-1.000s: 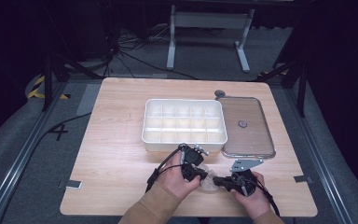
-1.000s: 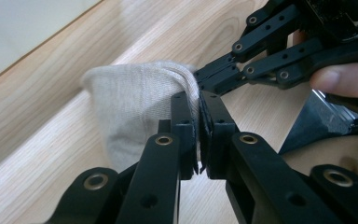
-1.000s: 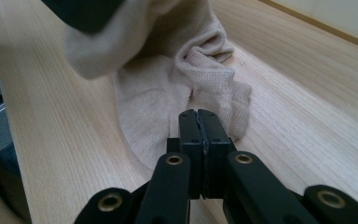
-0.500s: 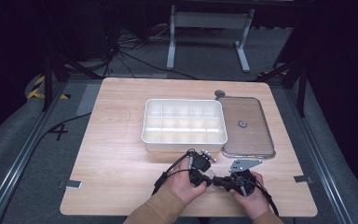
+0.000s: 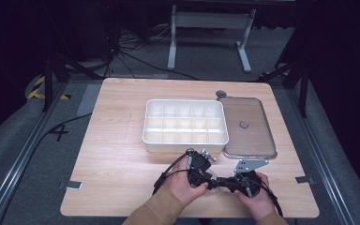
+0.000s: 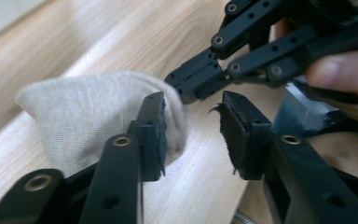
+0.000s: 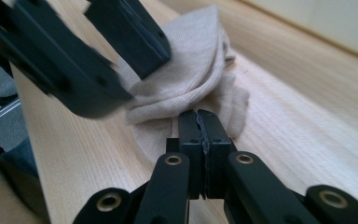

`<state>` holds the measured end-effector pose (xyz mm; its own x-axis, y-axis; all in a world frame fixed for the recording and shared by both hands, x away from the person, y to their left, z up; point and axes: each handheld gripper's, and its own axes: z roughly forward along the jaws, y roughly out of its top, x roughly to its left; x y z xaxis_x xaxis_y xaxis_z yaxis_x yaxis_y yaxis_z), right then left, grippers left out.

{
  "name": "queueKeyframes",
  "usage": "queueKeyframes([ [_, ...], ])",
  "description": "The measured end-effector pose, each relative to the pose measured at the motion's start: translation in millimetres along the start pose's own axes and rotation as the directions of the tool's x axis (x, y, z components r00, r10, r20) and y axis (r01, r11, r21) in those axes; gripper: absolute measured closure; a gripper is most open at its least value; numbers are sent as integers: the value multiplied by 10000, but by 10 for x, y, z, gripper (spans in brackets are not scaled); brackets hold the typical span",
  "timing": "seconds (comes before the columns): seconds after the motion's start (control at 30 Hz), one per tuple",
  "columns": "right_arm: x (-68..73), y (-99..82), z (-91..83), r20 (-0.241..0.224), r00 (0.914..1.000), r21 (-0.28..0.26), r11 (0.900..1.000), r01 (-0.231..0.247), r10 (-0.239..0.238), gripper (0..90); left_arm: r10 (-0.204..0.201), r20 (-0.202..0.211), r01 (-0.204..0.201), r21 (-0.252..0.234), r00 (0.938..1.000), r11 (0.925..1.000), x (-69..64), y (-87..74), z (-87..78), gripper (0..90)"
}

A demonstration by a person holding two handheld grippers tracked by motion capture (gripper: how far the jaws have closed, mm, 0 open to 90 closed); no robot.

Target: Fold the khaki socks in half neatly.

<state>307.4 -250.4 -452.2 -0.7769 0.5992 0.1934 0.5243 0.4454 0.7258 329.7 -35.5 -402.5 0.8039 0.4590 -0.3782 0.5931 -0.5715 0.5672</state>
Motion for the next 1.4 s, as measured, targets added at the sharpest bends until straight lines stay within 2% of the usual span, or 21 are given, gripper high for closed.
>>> queueKeyframes([
  [0.07, 0, 28, -95, 219, 9998, -151, 9999, 47, -43, 890, 175, -100, -180, -547, 9998, 9983, -9, -28, -131, 599],
  [0.17, 27, 90, -195, 295, 9992, -464, 9985, 294, -280, 890, 22, -179, -38, -929, 9998, 9957, 29, -60, -273, 602],
  [0.2, 47, 114, -212, 293, 9987, -589, 9974, 423, -406, 890, -185, -302, 152, -1059, 9994, 9943, 66, -88, -331, 607],
  [0.23, 47, 114, -212, 293, 9987, -589, 9974, 423, -406, 890, -185, -302, 152, -1059, 9994, 9943, 66, -88, -331, 614],
  [0.27, 88, 156, -222, 182, 9980, -818, 9947, 625, -612, 890, -271, -402, 227, -1059, 9988, 9941, 96, -106, -353, 614],
  [0.37, 216, 264, -140, -85, 9942, -1043, 9889, 1060, -1074, 891, -759, -1019, 669, -889, 9919, 9938, 228, -208, -405, 659],
  [0.4, 232, 278, -109, -89, 9930, -1012, 9881, 1161, -1175, 891, -941, -1206, 852, -769, 9882, 9934, 288, -264, -401, 667],
  [0.47, 256, 301, -22, -107, 9908, -813, 9877, 1333, -1346, 891, -1088, -1308, 997, -742, 9854, 9922, 325, -311, -386, 678],
  [0.5, 260, 304, 8, -97, 9906, -721, 9882, 1353, -1363, 890, -1088, -1308, 997, -742, 9854, 9922, 325, -311, -386, 693],
  [0.6, 249, 287, 95, -77, 9919, -424, 9911, 1261, -1265, 890, -1062, -1596, 1022, -330, 9815, 9942, 357, -368, -286, 706],
  [0.7, 239, 270, 111, -72, 9929, -208, 9927, 1189, -1191, 889, -1000, -1604, 973, -250, 9820, 9949, 375, -373, -232, 716],
  [0.73, 225, 241, 115, -22, 9940, -19, 9940, 1097, -1097, 889, -882, -1773, 874, -120, 9802, 9961, 392, -366, -169, 741],
  [0.8, 218, 234, 108, -14, 9948, 5, 9948, 1023, -1023, 888, -823, -1828, 833, -23, 9797, 9965, 398, -360, -139, 753],
  [0.9, 160, 180, 96, 77, 9977, 184, 9975, 678, -680, 889, -803, -1640, 853, 239, 9832, 9961, 419, -341, -83, 827],
  [1.0, 128, 145, 103, 131, 9984, 306, 9980, 555, -559, 889, -766, -1381, 850, 558, 9875, 9948, 404, -326, -28, 843],
  [1.1, 70, 101, 111, 152, 9994, 456, 9985, 311, -318, 889, -694, -926, 790, 1049, 9933, 9913, 337, -313, 60, 859],
  [1.13, 70, 101, 111, 152, 9994, 456, 9985, 311, -318, 889, -694, -926, 790, 1049, 9933, 9913, 337, -313, 60, 857],
  [1.27, 22, 82, 99, 372, 9980, 528, 9974, 496, -516, 889, -528, -345, 577, 1612, 9980, 9852, 246, -295, 125, 853],
  [1.33, -6, 71, 117, 200, 9980, 468, 9971, 594, -604, 889, -662, -165, 681, 1841, 9977, 9806, 205, -291, 138, 856],
  [1.4, -20, 69, 121, 142, 9976, 440, 9967, 677, -684, 890, -552, -134, 567, 1806, 9984, 9819, 190, -289, 139, 860],
])
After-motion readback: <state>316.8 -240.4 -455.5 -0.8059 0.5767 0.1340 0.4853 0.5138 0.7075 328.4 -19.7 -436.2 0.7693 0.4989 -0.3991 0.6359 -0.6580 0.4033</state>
